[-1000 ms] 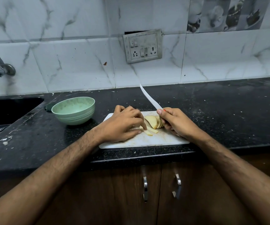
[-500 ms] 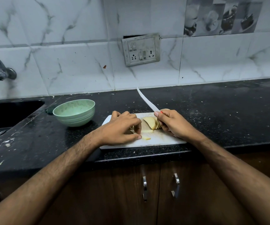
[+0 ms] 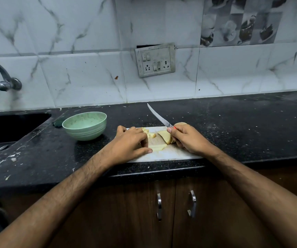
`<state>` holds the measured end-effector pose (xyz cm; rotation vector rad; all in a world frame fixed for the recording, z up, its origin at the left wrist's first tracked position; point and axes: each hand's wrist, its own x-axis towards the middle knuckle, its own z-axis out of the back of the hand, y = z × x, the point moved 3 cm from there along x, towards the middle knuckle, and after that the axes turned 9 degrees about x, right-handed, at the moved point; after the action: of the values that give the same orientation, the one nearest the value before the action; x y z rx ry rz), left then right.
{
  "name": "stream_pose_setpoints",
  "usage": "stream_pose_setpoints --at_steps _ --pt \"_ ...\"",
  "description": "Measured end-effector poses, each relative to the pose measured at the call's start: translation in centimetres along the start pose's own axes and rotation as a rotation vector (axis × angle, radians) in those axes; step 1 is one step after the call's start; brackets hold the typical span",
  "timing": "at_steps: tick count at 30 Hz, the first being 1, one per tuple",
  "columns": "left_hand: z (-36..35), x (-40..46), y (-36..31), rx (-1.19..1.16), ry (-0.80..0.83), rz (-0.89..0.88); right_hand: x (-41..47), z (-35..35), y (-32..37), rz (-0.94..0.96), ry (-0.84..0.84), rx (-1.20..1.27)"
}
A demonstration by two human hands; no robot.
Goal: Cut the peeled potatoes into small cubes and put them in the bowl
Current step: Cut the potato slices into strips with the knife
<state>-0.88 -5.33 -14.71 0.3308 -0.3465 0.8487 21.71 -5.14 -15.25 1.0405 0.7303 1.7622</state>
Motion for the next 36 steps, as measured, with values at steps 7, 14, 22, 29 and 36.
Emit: stream_pose_setpoints --at_steps 7,14,22,29,36 --pt "0.1 -1.5 0.2 -0.027 -0.046 0.036 -0.6 0.1 1.5 -0.041 0.036 -0.097" --pt "-0.1 -1.9 -0.4 -0.232 -0.058 0.032 -4.2 0.8 5.3 -0.141 0.174 -0.637" --pt "0.4 -2.9 0.4 -0.211 -0.104 0.106 -7.3 -0.3 7.3 -0.2 0.217 -0.842" --pt "0.9 -4.8 2.1 -0.237 -0.079 0.138 -8.0 -1.3 7.7 -0.207 0.282 -0.866" --pt "0.9 -5.7 2.2 -0.302 -0.104 0.121 -8.3 -2.1 8.3 -0.195 0.313 -0.898"
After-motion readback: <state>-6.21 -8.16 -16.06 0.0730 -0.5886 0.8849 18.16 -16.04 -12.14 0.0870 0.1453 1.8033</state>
